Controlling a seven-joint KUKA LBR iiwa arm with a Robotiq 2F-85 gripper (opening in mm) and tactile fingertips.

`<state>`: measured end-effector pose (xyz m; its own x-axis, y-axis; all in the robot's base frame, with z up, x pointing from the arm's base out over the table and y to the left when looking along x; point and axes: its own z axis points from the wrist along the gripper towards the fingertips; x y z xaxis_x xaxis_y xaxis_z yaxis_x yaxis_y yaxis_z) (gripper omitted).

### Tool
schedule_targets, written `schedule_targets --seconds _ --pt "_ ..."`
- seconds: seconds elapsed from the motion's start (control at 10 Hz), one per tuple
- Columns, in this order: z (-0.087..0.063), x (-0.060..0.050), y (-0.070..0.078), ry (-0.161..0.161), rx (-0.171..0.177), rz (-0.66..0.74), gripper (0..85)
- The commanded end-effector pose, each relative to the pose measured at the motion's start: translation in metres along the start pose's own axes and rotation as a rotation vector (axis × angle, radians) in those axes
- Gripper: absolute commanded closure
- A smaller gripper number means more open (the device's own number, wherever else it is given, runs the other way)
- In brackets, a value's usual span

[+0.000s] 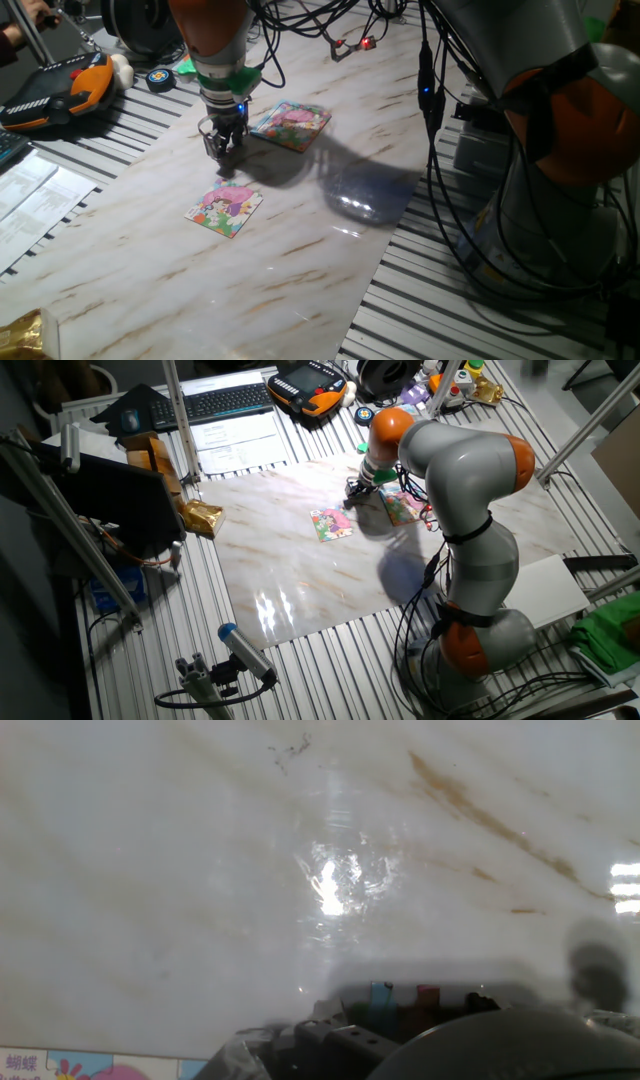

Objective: Assemble one piece of a puzzle

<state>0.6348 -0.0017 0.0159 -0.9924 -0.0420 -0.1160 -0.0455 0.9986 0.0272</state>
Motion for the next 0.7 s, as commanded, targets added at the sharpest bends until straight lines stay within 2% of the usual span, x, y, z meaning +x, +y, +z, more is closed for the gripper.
schedule_targets --seconds 0.0,0.6 --pt "0.0000 0.0001 0.0002 0.000 0.000 0.001 21.0" --pt "0.0025 0.0001 0.0001 -0.002 0.003 0.008 21.0"
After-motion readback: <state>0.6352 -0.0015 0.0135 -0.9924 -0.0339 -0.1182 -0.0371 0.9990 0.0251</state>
